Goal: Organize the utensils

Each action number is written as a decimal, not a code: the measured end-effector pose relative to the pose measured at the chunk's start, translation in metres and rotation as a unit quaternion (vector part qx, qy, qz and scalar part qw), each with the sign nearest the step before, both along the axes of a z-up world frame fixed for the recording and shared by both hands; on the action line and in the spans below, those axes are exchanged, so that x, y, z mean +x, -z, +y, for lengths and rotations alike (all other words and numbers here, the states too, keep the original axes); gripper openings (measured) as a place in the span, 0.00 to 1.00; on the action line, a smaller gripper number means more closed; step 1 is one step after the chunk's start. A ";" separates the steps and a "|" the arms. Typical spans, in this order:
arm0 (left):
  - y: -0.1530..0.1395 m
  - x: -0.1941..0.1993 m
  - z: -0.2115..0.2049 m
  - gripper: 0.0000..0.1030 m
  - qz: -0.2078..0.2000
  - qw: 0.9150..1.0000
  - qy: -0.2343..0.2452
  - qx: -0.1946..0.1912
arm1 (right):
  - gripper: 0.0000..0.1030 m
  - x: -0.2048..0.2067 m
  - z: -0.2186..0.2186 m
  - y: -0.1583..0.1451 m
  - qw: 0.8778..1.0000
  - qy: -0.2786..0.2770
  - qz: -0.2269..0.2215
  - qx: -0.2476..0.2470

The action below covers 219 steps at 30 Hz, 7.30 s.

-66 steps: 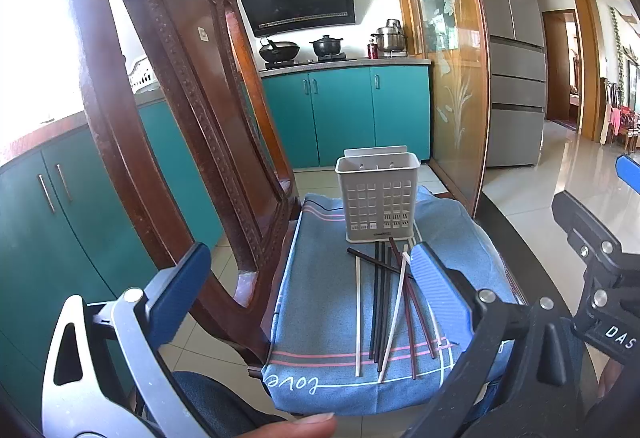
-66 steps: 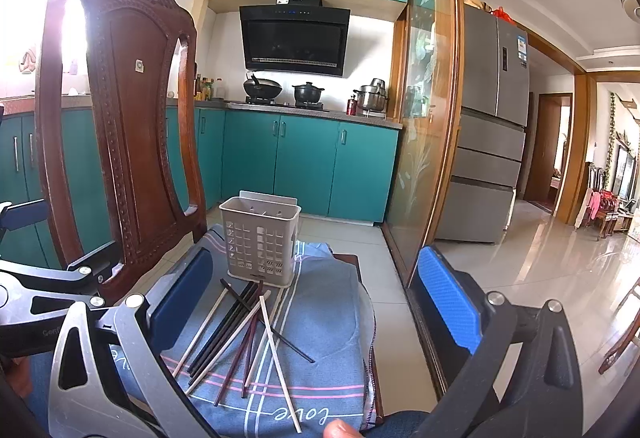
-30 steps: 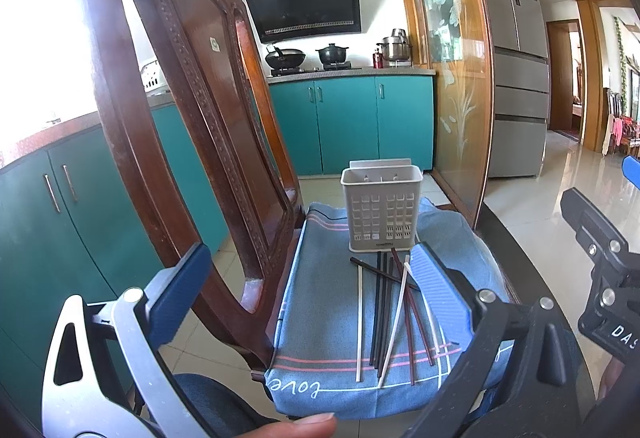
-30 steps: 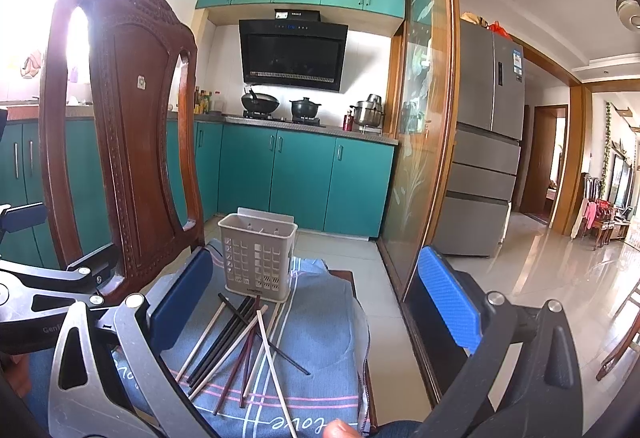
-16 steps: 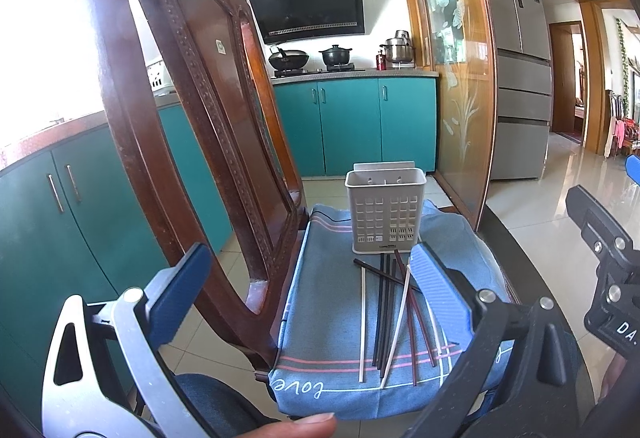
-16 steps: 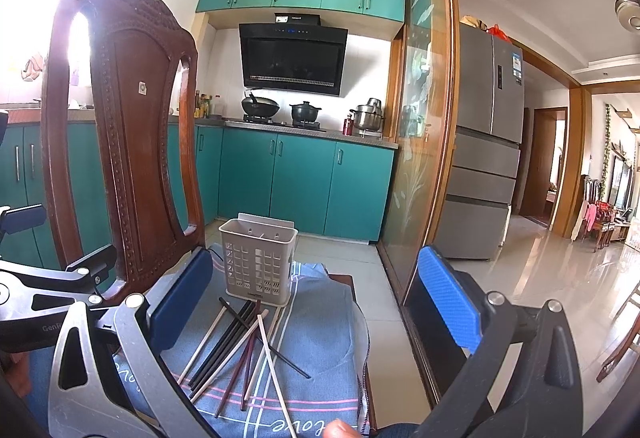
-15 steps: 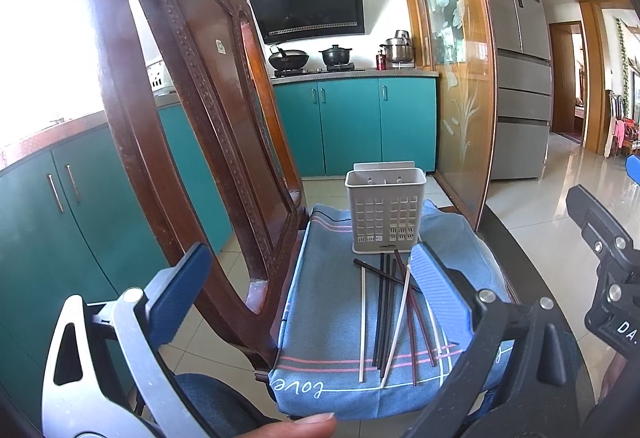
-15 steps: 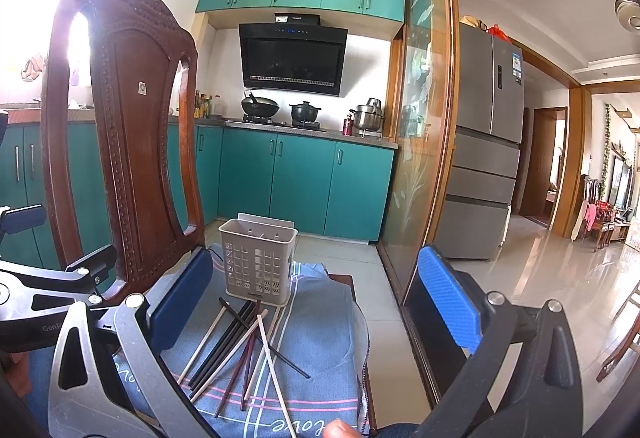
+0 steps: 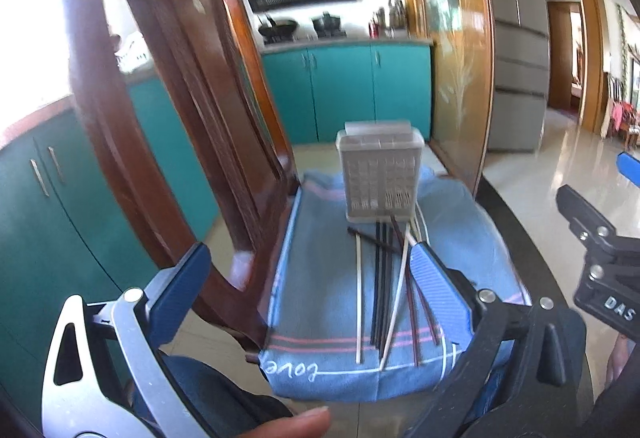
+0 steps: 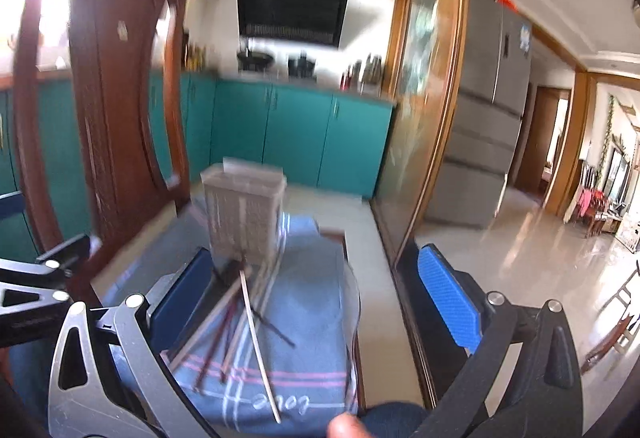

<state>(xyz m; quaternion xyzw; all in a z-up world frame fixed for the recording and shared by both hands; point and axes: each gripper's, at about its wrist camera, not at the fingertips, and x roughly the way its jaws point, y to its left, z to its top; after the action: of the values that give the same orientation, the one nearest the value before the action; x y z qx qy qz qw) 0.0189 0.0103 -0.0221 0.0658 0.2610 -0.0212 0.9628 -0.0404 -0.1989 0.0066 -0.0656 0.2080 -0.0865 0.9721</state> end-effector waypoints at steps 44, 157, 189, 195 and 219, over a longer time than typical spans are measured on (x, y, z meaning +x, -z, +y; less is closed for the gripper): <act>0.168 0.195 -0.079 0.25 0.312 0.917 0.234 -0.085 | 0.06 0.253 -0.063 0.175 0.891 -0.089 0.356 0.267; 0.176 0.242 -0.035 0.23 0.257 0.965 0.050 -0.003 | 0.28 0.253 -0.013 0.178 0.938 -0.080 0.324 0.092; -0.101 0.134 0.016 0.07 -0.068 0.983 0.080 -0.148 | 0.06 0.159 -0.082 -0.092 0.963 -0.152 -0.022 0.220; -0.126 0.150 0.031 0.07 -0.124 0.968 0.045 -0.216 | 0.06 0.182 -0.086 -0.118 0.954 -0.114 -0.107 0.255; -0.034 0.228 -0.015 0.07 -0.036 0.987 0.013 -0.155 | 0.07 0.228 -0.060 -0.027 0.974 -0.099 -0.021 0.201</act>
<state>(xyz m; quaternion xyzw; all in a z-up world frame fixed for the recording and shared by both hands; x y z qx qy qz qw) 0.2473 -0.0045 0.0120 -0.0801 0.2192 -0.0715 0.9698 0.1875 -0.2587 0.0331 0.1132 0.1930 0.0522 0.9733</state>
